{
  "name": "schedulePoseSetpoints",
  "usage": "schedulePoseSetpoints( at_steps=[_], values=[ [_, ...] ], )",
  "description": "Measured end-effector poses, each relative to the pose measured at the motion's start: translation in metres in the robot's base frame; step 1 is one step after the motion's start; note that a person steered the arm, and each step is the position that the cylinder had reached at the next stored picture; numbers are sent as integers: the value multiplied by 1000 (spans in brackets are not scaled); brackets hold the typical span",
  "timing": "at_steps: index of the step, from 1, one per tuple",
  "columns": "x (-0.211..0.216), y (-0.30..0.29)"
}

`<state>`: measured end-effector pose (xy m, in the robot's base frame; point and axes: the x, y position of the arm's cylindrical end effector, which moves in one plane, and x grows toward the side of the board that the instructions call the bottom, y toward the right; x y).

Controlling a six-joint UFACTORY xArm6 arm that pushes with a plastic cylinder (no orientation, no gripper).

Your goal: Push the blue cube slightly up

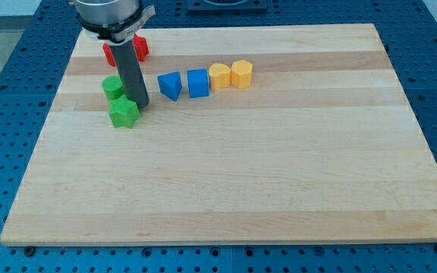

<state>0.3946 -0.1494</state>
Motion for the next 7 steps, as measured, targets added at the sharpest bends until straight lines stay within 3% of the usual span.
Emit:
schedulePoseSetpoints(
  at_steps=[1,4,7],
  values=[
    [5,10],
    [16,113],
    [3,103]
  ],
)
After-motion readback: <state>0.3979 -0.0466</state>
